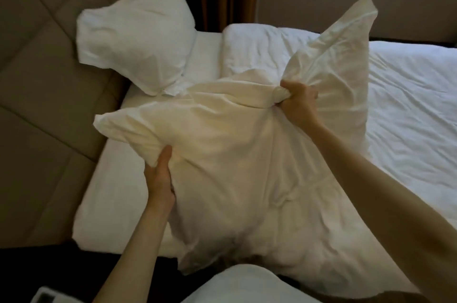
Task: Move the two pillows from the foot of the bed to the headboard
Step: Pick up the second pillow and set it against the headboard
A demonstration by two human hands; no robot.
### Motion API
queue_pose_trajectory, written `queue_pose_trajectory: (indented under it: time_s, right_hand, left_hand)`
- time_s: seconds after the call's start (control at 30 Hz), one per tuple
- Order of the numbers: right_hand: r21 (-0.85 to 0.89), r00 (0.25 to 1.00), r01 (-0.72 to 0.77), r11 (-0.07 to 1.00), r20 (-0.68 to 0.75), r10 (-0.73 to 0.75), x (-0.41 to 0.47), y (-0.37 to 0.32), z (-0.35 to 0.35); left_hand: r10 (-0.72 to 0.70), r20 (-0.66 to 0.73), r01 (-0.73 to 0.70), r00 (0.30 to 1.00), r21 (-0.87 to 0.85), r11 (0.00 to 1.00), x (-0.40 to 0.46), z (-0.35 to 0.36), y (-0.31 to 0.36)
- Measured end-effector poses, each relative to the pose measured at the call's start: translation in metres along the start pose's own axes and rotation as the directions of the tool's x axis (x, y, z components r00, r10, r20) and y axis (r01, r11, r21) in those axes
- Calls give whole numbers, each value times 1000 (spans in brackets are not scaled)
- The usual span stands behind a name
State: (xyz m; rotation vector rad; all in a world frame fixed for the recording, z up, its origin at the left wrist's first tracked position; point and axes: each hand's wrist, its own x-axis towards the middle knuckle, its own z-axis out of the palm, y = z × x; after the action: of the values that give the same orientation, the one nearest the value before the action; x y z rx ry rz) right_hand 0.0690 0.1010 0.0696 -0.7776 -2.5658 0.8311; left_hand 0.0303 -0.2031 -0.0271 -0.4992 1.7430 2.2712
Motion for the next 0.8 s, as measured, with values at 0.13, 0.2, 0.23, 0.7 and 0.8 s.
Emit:
queue_pose_trajectory:
  time_s: [0.13,0.2,0.23,0.7,0.8]
  right_hand:
    - [38,994,108,993,25,-109,8,-86,33]
    - [41,984,174,984,43,-176,15,-124,49]
    - [40,975,212,976,54,-214,18,-147,60]
    - [-31,754,627,778,273,-597,55,-331,195]
    - [26,727,649,760,270,-631,48,-347,231]
  left_hand:
    - [67,-67,-72,996,-84,994,21,-54,53]
    - [77,-109,-91,991,-125,988,26,-78,70]
    - [86,-132,-106,988,-151,983,28,-92,80]
    - [325,-430,-425,842,-159,891,43,-217,142]
    - [389,-501,-479,773,-59,876,49,-239,130]
